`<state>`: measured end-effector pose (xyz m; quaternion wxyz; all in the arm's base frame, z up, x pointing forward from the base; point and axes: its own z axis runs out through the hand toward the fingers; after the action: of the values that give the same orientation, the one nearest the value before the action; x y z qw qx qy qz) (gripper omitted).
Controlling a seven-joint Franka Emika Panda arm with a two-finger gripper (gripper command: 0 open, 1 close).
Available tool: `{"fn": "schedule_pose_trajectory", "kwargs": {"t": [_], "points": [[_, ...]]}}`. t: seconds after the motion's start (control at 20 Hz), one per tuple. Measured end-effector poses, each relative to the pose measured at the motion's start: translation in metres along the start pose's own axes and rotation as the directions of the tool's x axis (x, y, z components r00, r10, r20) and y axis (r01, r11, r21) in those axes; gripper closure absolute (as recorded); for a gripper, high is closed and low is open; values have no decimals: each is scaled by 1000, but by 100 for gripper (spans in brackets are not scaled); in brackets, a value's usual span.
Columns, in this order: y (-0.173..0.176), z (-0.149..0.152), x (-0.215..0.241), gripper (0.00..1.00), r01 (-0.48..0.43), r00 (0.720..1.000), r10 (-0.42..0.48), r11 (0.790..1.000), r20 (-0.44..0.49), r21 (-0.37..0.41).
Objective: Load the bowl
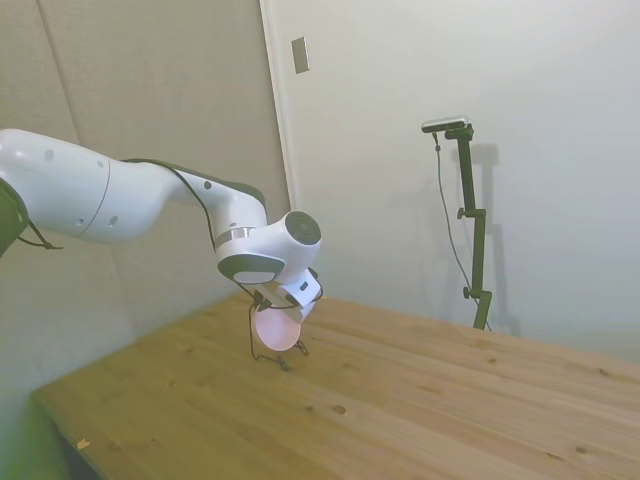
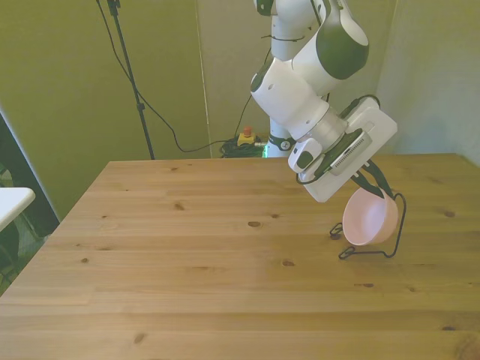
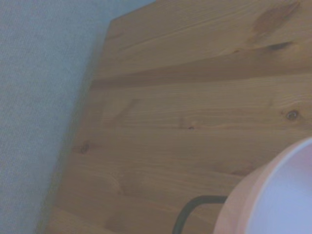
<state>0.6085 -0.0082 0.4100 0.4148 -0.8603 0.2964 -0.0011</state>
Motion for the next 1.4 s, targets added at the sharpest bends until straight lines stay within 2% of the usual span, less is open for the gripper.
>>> {"fn": "schedule_pose_trajectory", "kwargs": {"t": [1.3, 1.35, 1.4], "points": [[14, 19, 15, 100, 2, 997, -7, 998, 80, 55], [14, 19, 15, 0, 2, 997, -6, 998, 81, 55], [14, 19, 15, 0, 2, 997, -7, 999, 81, 54]]}}
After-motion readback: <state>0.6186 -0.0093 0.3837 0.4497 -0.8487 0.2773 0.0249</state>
